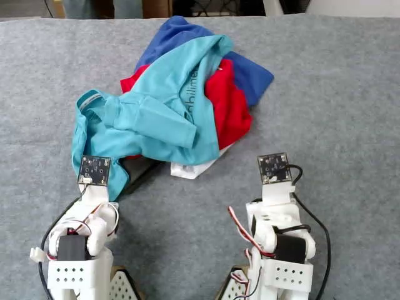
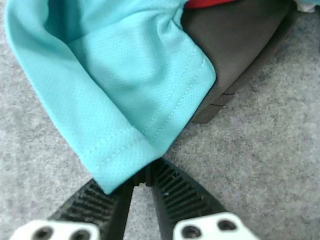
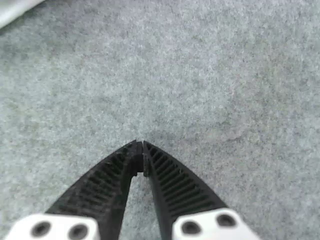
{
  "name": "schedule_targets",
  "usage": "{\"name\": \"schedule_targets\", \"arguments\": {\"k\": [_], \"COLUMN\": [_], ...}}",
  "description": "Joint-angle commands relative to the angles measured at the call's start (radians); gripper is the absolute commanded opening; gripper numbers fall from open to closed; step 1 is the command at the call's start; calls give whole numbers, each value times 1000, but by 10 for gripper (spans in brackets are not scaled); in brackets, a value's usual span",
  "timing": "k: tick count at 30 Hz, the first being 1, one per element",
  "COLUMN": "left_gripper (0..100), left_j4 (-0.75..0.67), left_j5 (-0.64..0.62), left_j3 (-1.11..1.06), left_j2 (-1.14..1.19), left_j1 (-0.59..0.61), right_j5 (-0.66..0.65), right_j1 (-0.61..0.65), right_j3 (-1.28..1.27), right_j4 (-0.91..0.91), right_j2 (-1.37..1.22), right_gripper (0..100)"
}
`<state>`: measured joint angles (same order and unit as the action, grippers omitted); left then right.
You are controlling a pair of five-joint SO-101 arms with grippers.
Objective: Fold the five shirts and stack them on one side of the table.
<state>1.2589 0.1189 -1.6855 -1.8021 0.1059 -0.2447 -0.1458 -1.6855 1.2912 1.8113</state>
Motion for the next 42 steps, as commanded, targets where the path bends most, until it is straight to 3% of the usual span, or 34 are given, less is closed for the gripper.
{"name": "schedule_targets", "arguments": {"k": [1, 10, 16, 25, 30, 38, 42], "left_gripper": [30, 30, 30, 30, 30, 30, 30], "left_j4": [5, 5, 5, 5, 5, 5, 2], "left_j5": [-11, -11, -11, -11, -11, -5, 60], "left_j3": [-13, -13, -13, -13, -13, -13, 22], "left_j2": [3, 3, 3, 3, 3, 2, 2], "left_j1": [-10, -10, -12, -12, -12, -8, -2], "right_j5": [0, -6, -5, -2, -2, -6, -6], "right_j1": [8, 17, 187, 388, 523, 635, 697], "right_j3": [1, 131, 364, 855, 1208, 1718, 1942], "right_j4": [-3, -57, -37, -34, 60, 190, 242], "right_j2": [64, 56, -27, -624, -1026, -1569, -1785], "right_gripper": [15, 18, 18, 18, 25, 299, 350]}}
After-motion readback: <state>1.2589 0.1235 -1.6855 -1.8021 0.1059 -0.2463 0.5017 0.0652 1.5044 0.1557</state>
